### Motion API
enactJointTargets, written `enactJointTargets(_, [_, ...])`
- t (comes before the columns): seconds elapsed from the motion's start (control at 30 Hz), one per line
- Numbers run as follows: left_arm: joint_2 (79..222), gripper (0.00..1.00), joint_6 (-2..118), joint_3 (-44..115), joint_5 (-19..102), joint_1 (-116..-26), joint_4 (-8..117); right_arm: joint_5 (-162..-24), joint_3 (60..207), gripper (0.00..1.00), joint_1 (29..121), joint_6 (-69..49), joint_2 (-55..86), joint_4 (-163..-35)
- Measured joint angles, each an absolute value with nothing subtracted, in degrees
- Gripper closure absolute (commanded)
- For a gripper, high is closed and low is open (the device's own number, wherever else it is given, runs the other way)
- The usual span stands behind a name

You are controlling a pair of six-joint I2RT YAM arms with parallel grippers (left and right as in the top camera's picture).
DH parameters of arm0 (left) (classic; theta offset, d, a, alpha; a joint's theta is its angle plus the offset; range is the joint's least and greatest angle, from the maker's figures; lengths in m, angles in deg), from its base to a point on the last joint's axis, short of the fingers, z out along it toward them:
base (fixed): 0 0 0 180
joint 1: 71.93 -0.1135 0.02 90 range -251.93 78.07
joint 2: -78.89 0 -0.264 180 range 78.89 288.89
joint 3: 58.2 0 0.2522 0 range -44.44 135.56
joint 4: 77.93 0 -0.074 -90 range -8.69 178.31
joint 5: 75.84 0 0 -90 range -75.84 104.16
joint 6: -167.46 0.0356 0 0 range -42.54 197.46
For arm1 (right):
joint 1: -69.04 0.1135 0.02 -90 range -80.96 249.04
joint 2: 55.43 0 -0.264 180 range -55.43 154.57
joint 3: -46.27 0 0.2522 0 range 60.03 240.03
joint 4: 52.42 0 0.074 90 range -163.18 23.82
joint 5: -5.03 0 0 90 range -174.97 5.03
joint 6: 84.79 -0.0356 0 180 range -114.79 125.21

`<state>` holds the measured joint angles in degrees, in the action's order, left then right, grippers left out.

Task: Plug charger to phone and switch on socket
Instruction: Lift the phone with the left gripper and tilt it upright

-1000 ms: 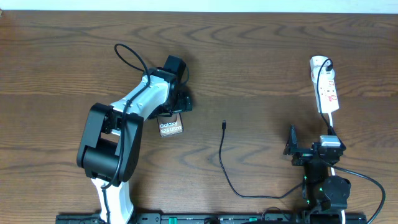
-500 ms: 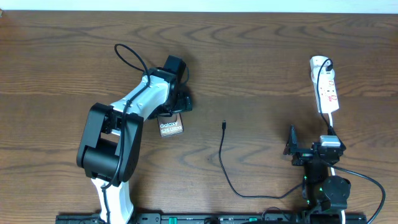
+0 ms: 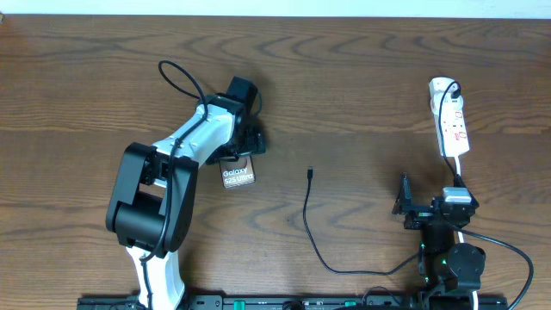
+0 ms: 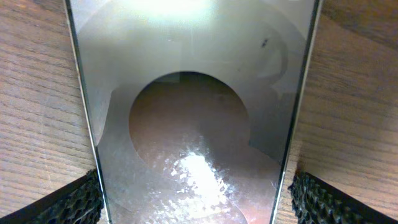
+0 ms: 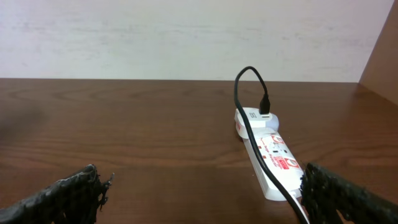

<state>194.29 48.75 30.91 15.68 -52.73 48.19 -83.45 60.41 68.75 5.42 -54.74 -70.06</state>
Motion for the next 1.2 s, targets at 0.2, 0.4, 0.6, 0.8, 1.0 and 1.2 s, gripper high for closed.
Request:
enactJointTargets(0.2, [194.29,0.05,49.23,30.91,15.79,-54.24,47.89,-83.45,60.41,0.01,68.75,5.4,-54.74,-70.06])
enactJointTargets(0.4, [194.29,0.05,50.08,30.91,15.9,-54.52,47.84,-83.45,60.41,0.01,68.75,5.42,-54.74,-70.06])
enactJointTargets(0.6, [194.29,0.05,50.32,30.91,15.92,-54.52,47.84,-83.45,60.41,0.01,68.75,5.42,-54.76,-70.06])
enactJointTargets(0.8, [194.13,0.05,50.26,30.45,15.84,-54.52,48.13,-83.45,60.44,0.01,68.75,5.4,-54.74,-70.06])
enactJointTargets(1.0, [193.94,0.14,50.23,30.17,15.77,-54.63,48.19,-83.45,60.41,0.01,68.75,5.42,-54.76,-70.06])
enactJointTargets(1.2, [193.89,0.13,50.23,30.11,15.77,-54.65,48.26,-83.45,60.41,0.01,68.75,5.42,-54.74,-70.06])
